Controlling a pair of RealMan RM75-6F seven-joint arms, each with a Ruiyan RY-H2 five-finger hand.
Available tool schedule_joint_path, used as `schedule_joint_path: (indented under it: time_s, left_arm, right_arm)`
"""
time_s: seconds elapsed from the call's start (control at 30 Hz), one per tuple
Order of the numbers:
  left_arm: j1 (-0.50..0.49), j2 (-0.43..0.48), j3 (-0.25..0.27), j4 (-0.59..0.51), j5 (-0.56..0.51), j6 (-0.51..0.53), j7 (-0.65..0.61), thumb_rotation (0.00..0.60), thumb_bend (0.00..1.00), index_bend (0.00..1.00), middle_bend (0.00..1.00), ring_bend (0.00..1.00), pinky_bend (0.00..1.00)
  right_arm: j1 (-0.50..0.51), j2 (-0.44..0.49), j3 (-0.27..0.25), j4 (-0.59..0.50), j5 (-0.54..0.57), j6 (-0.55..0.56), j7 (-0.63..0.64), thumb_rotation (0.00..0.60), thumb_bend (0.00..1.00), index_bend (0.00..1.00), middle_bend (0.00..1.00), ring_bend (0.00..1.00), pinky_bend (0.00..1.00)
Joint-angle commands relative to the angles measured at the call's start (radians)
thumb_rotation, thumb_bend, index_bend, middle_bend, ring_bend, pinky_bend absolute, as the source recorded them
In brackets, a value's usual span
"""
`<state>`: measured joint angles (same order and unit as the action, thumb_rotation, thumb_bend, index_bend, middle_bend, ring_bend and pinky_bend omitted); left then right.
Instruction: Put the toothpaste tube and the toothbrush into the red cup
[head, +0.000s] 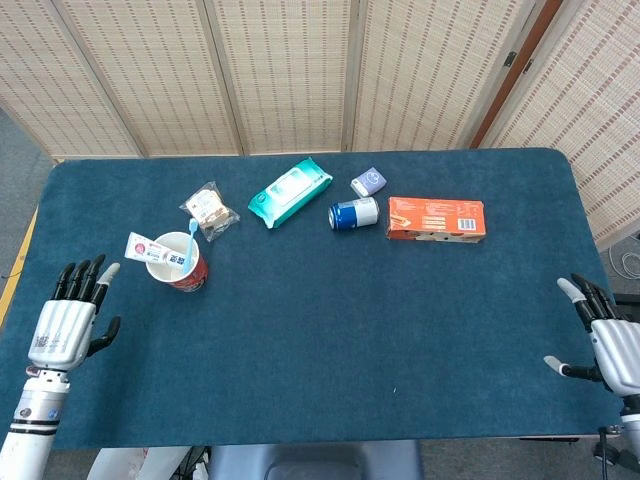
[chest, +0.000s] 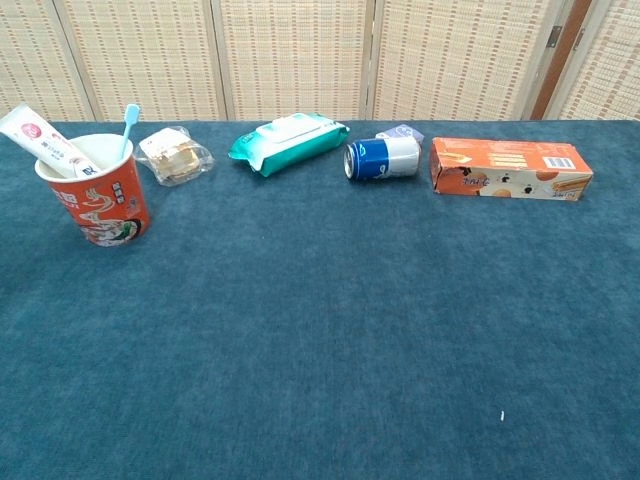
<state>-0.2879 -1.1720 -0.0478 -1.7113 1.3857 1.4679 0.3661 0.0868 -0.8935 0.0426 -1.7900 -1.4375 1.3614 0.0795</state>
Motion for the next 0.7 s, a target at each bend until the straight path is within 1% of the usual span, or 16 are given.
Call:
schedule_joint_path:
  time_s: [0.03,0.2,0.37,0.5,0.7]
  left_arm:
    - [0.044,-0.019,0.029,0.035,0.050,0.059,0.022,0.600,0.36,0.00,0.00,0.00,0.00]
    - [0.086,-0.048,0.046,0.087,0.114,0.125,0.001,0.600,0.36,0.00,0.00,0.00,0.00]
    - [0.123,-0.068,0.065,0.137,0.152,0.164,0.004,0.600,0.36,0.00,0.00,0.00,0.00]
    - [0.152,-0.079,0.072,0.166,0.143,0.168,-0.002,0.600,0.36,0.00,0.00,0.00,0.00]
    - [0.168,-0.080,0.063,0.186,0.124,0.150,-0.031,0.600,0.36,0.00,0.00,0.00,0.00]
  right_arm:
    - [0.004,-0.005,0.000,-0.002,0.006,-0.007,-0.012,0.600,0.00,0.05,0.04,0.00,0.25]
    - [0.005,-0.015,-0.002,-0.004,0.012,-0.012,-0.040,0.600,0.00,0.05,0.04,0.00,0.25]
    - [0.010,-0.026,-0.001,-0.003,0.025,-0.020,-0.064,0.600,0.00,0.05,0.04,0.00,0.25]
    - [0.014,-0.034,0.003,0.002,0.042,-0.029,-0.082,0.600,0.00,0.05,0.04,0.00,0.25]
    - [0.024,-0.043,0.010,0.010,0.075,-0.050,-0.099,0.600,0.00,0.05,0.04,0.00,0.25]
